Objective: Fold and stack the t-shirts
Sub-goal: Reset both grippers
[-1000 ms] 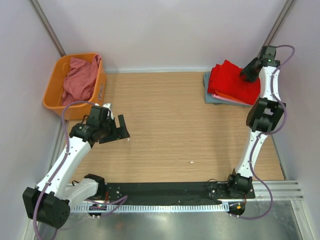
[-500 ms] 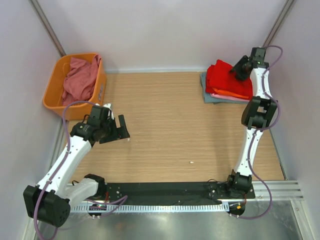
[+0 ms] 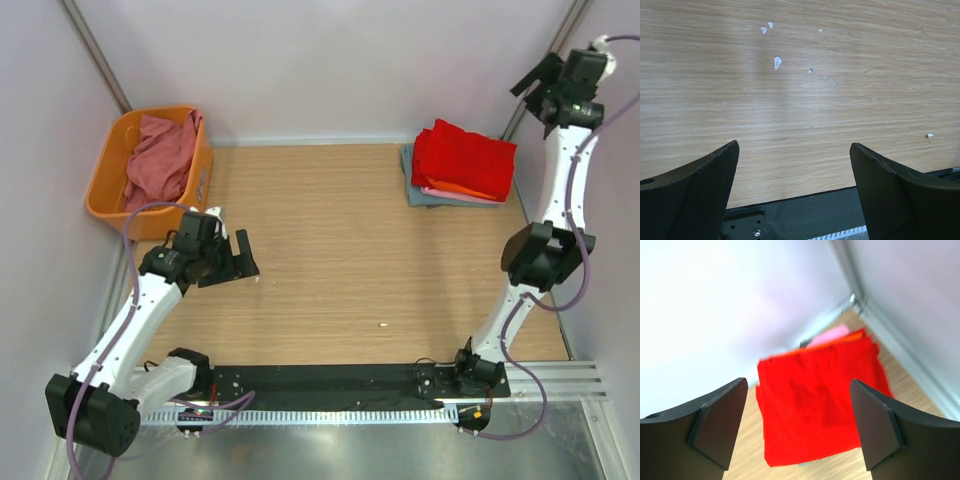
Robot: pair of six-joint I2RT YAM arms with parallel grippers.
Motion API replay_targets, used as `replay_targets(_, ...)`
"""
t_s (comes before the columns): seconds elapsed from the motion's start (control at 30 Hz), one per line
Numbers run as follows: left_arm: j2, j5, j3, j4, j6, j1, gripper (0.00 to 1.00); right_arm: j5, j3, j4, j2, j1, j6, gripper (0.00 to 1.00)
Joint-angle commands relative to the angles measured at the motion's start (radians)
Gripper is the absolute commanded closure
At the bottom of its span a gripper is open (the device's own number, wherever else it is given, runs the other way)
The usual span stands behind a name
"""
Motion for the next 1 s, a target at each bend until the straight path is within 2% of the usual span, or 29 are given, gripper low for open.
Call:
replay_targets(0.0,-0.025,-0.014,0.002,0.028,-0.002,-0.004,0.08,-0.008,-0.007,-0.011,-0.004,-0.050,-0.016,0.12)
replay_targets(0.07,-0.026,-0.011,0.002,0.029,0.000,-0.004,0.08,-0.091,-0.014,-0.039,0.016,-0.061,-0.013,0.21)
replay_targets(0.17,-0.026,-0.004,0.002,0.029,0.003,-0.003,0.08,-0.215,-0.114,0.027,-0.039,-0.052,-0.015,0.23)
replay_targets(0.27,-0.032,-0.004,0.002,0.034,0.003,-0.003,0.08,-0.245,-0.250,0.076,-0.151,0.017,-0.037,0.18)
replay_targets(0.37,-0.040,-0.011,0.001,0.033,0.003,-0.003,0.08,-0.205,-0.370,0.085,-0.287,0.115,-0.061,0.12)
replay_targets(0.47,-0.043,-0.011,0.001,0.033,0.003,-0.004,0.08,-0.179,-0.577,0.152,-0.418,0.240,-0.053,0.08)
replay_targets(0.53,-0.042,-0.019,0.001,0.033,0.003,-0.004,0.08,-0.173,-0.785,0.217,-0.570,0.301,-0.044,0.06)
replay_targets(0.57,-0.042,-0.022,0.001,0.033,0.001,-0.003,0.08,-0.179,-0.857,0.287,-0.620,0.396,-0.045,0.05)
replay_targets(0.6,-0.039,-0.028,0.001,0.031,-0.002,-0.003,0.08,-0.180,-0.984,0.314,-0.714,0.432,-0.042,0.04)
replay_targets(0.67,-0.032,-0.040,0.002,0.025,-0.002,-0.004,0.08,-0.173,-1.095,0.361,-0.789,0.527,-0.013,0.03)
replay_targets(0.73,-0.032,-0.053,0.007,0.020,-0.003,-0.004,0.08,-0.161,-1.258,0.398,-0.904,0.586,0.057,0.03)
replay_targets(0.77,-0.035,-0.057,0.005,0.019,-0.003,-0.004,0.09,-0.160,-1.390,0.465,-0.950,0.641,0.086,0.02)
replay_targets(0.83,-0.057,-0.071,0.011,0.017,-0.002,-0.004,0.09,-0.167,-1.535,0.568,-1.063,0.698,0.191,0.00)
replay_targets(0.9,-0.077,-0.079,0.013,0.019,0.003,-0.003,0.09,-0.139,-1.708,0.688,-1.109,0.799,0.276,0.00)
replay_targets(0.97,-0.118,-0.120,0.015,0.020,0.007,-0.003,0.08,-0.067,-1.781,0.757,-1.130,0.877,0.304,0.00)
